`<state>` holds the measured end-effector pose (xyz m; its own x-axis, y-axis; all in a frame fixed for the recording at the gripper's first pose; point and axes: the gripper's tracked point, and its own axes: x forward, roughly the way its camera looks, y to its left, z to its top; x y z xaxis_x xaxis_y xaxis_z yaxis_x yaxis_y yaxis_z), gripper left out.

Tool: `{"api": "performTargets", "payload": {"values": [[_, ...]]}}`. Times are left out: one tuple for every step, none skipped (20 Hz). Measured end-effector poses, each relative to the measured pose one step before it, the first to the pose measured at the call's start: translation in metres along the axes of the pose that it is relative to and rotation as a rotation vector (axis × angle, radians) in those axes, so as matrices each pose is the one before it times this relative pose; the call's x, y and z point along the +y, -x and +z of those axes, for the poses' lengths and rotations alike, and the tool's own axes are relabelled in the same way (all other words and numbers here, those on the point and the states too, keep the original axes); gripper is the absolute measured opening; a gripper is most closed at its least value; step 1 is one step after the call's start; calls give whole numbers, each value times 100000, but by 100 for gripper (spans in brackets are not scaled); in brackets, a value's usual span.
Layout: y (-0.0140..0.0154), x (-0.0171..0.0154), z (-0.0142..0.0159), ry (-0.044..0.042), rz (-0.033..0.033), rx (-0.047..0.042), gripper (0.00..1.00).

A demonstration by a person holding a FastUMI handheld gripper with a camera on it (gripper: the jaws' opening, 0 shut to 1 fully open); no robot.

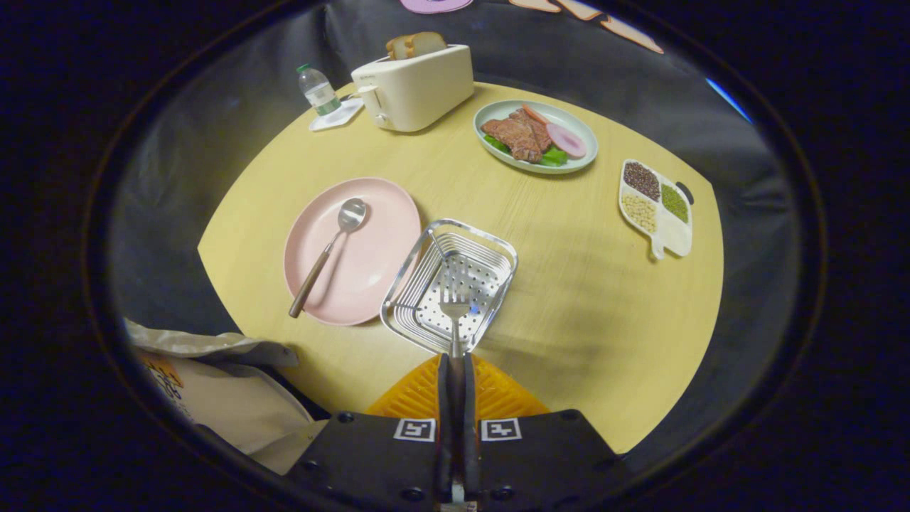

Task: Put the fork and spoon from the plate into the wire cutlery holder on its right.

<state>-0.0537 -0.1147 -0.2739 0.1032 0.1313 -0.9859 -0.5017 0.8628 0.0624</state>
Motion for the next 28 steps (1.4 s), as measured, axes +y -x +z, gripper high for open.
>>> {"api": "performTargets", "payload": {"values": [[51, -68, 192, -736, -40, 269, 9], [9, -58, 56, -196, 72, 617, 9], [-56, -16, 98, 218, -74, 800, 9], [33, 5, 71, 421, 175, 1128, 9], [-32, 37, -3, 199, 353, 1649, 9], [55, 98, 139, -416, 736, 1248, 9], [-86, 58, 46, -36, 420, 1052, 9], [-13, -41, 251, 536, -14, 776, 9], [69, 73, 279, 353, 201, 354, 10], [148, 99, 407, 312, -129, -2, 11], [-95, 111, 327, -55, 107, -638, 12], [-55, 429, 478, -1041, 1650, -608, 12], [31, 274, 279, -986, 548, -1084, 19], [185, 53, 475, -619, -181, -1892, 25], [15, 228, 333, -943, 237, -1570, 32], [129, 221, 428, -576, 69, -2384, 39], [194, 295, 499, -593, -20, -2928, 46], [167, 206, 470, -601, -942, -3398, 53], [19, 329, 580, -432, -389, -4073, 59], [89, 328, 534, -808, -786, -3740, 66], [89, 437, 305, -985, -1064, -3750, 73], [63, 484, 465, -1138, -666, -3865, 80], [145, 628, 322, -1322, -518, -3958, 87], [186, 574, 430, -1179, -700, -4125, 93], [23, 585, 301, -920, -787, -3947, 100], [104, 537, 481, -716, -1030, -4665, 100], [94, 541, 290, -202, -1022, -4335, 100], [-23, 636, 388, -55, -1059, -4389, 100]]}}
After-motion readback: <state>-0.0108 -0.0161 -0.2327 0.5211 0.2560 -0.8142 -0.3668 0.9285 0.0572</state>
